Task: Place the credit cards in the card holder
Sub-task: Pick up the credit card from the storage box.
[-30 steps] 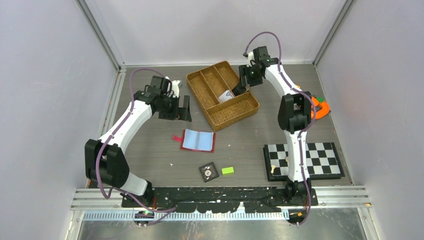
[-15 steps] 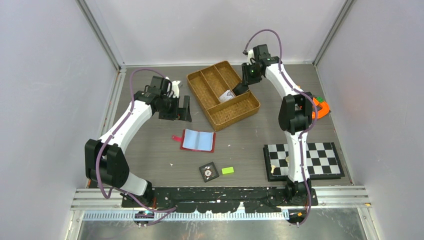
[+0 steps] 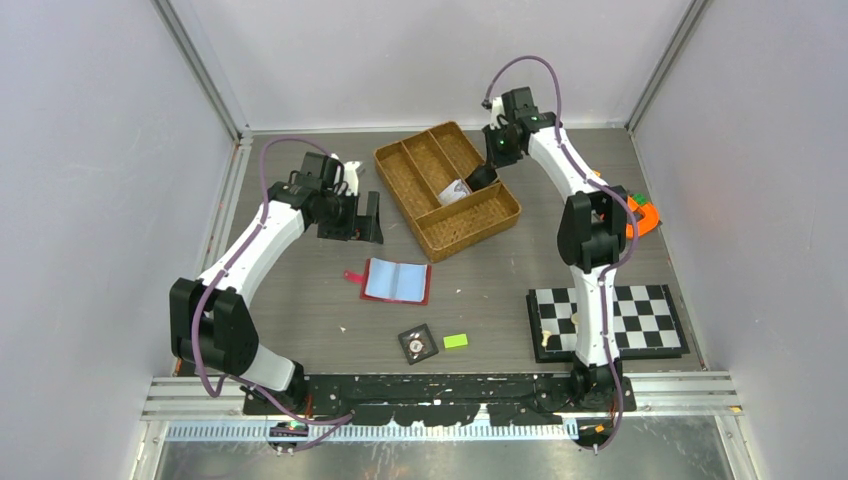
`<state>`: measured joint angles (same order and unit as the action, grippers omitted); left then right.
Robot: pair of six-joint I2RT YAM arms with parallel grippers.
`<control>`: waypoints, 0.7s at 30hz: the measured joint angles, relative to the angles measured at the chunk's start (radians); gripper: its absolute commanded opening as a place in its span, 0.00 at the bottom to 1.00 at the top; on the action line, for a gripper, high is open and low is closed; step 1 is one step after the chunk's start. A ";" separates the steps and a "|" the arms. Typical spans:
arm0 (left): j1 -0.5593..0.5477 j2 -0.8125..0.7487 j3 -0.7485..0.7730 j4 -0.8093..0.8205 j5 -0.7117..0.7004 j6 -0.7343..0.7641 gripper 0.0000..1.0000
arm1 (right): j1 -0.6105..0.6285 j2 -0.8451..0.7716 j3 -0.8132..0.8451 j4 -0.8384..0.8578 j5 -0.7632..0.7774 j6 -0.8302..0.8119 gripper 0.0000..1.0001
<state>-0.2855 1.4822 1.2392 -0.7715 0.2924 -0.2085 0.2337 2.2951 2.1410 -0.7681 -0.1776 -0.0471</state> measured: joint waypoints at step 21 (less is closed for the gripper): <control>0.000 -0.034 -0.016 0.012 0.034 0.005 0.92 | 0.039 -0.188 -0.056 -0.058 -0.045 0.001 0.01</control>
<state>-0.2855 1.4483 1.2232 -0.7593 0.3267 -0.2039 0.2726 2.1067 2.0850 -0.8261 -0.2230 -0.0460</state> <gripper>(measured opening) 0.931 0.052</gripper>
